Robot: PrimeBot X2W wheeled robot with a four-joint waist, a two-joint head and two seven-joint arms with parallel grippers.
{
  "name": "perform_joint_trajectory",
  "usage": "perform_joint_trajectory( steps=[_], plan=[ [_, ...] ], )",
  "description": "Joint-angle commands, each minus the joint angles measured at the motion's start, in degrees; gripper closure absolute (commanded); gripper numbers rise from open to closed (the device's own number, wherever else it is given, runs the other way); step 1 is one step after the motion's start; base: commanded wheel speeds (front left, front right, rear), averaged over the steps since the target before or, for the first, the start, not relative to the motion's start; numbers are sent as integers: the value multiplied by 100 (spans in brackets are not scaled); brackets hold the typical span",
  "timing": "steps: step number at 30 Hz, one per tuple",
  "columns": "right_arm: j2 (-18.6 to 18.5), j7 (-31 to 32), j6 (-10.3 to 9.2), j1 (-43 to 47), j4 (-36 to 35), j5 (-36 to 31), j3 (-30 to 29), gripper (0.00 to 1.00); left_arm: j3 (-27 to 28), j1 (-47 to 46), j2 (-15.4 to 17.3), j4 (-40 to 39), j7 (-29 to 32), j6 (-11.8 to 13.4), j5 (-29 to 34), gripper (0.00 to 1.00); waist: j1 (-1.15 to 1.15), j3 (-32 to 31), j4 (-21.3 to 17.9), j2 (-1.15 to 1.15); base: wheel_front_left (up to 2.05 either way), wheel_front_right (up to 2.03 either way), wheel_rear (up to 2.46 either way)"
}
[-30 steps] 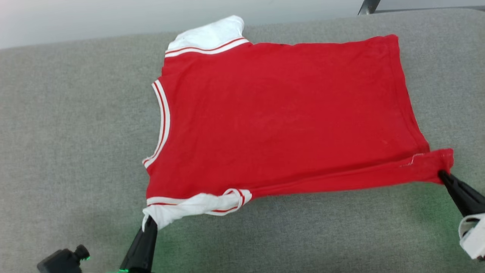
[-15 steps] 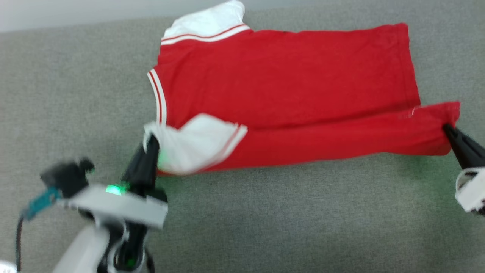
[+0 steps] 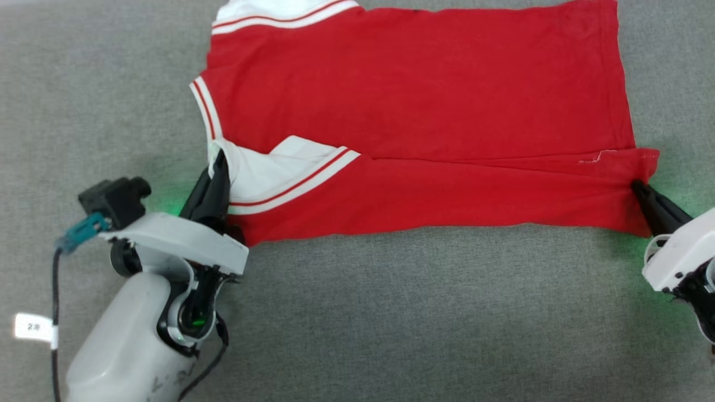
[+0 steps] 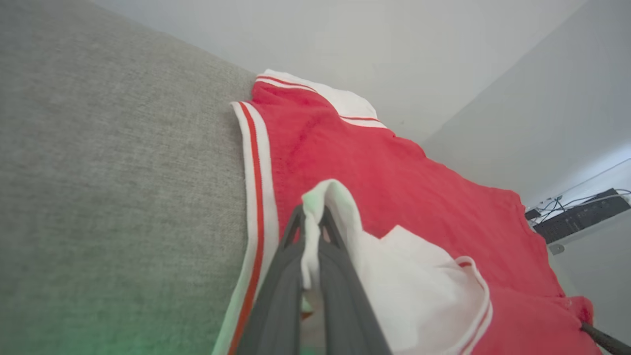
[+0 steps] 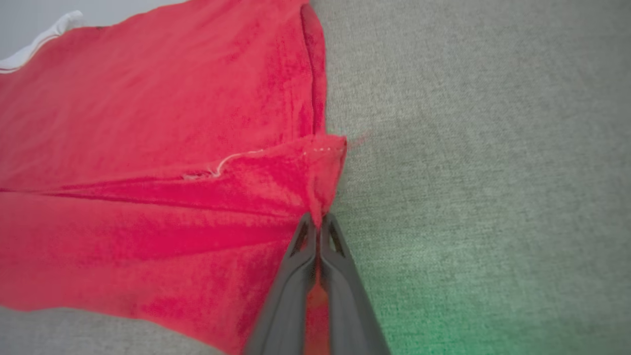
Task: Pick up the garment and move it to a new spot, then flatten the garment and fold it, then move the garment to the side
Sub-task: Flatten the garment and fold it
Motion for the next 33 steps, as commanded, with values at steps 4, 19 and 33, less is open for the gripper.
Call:
perform_joint_trajectory(
  steps=[4, 19, 33],
  plan=[
    [1, -118, -9, -117, 202, 55, 139, 100, -239, -23, 123, 625, 140, 50, 265, 100, 0, 82, -54, 0, 0, 0, 0],
    [-199, -487, -8, -55, 260, 125, 567, 0, -459, -171, 340, 734, 174, 10, 585, 0, 0, -360, 83, 0, 0, 0, 0],
    [-86, -364, -8, 326, -316, 38, 340, 0, -830, 195, 1857, -1595, 2673, 1012, 733, 0, 0, -863, 171, 0, 0, 0, 0]
  ],
)
